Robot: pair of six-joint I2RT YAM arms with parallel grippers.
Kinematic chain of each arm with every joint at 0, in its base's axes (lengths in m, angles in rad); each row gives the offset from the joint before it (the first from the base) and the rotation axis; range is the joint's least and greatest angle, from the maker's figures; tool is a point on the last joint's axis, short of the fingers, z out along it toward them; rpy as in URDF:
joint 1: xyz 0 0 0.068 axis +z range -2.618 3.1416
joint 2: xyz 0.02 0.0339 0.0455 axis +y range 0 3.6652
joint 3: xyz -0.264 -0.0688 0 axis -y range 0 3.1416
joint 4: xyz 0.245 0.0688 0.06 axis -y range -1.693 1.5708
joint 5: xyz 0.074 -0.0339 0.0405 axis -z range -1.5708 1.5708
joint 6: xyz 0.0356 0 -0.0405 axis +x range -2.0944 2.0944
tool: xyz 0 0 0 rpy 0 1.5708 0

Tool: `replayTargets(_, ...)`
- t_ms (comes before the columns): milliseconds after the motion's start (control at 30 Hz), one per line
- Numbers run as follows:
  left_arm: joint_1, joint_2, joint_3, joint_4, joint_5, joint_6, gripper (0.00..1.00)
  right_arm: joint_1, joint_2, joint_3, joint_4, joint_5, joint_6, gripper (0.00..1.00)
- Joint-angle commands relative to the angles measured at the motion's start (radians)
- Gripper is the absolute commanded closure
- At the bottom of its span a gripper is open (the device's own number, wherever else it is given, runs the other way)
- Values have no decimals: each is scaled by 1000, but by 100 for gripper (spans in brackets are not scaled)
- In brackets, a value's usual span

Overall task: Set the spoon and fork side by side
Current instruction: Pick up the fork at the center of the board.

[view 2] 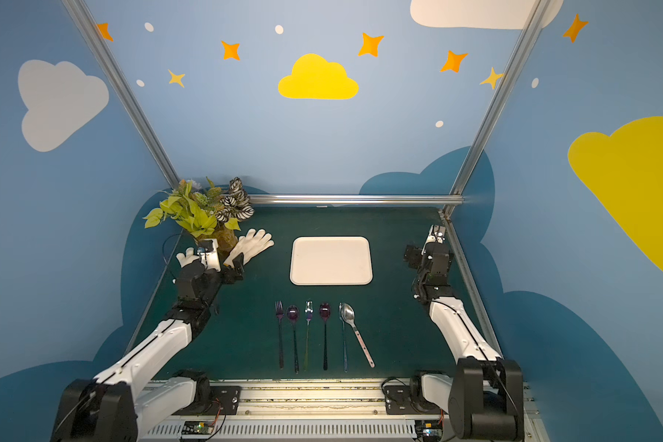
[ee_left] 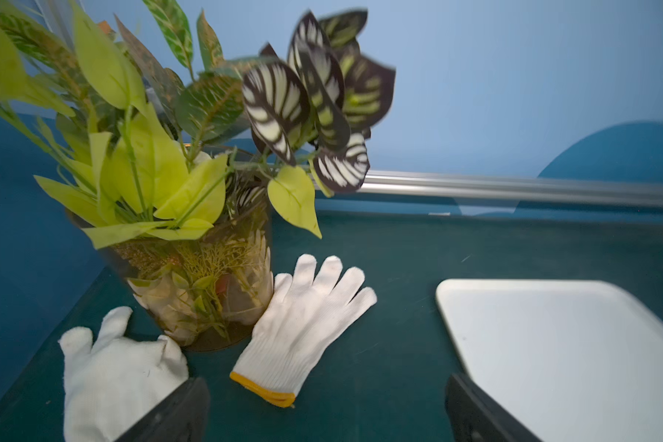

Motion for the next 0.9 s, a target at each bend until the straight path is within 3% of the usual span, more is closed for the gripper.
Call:
replayTargets(0, -3, -92, 64, -469, 100, -304, 0, 26, -25, 53, -479, -75, 110, 6)
replayTargets(167, -27, -154, 123, -810, 357, -454, 0, 151, -36, 168, -866, -128, 263, 18)
replayTargets(333, -131, -137, 175, -1083, 466, -413, 0, 397, -34, 224, -1090, -220, 374, 33)
replayTargets(467, -254, -132, 178, -1126, 439, -405, 0, 651, -9, 229, -1127, -248, 478, 40)
replayTargets(600, -322, -73, 172, -1109, 427, -380, 0, 837, 70, 226, -1047, -258, 573, 47)
replayTargets(700, -341, -33, 191, -1111, 432, -340, 0, 911, 161, 254, -1025, -237, 618, 50)
replayTargets(867, -347, -55, 185, -1096, 408, -295, 0, 931, 339, 283, -981, -249, 599, 55)
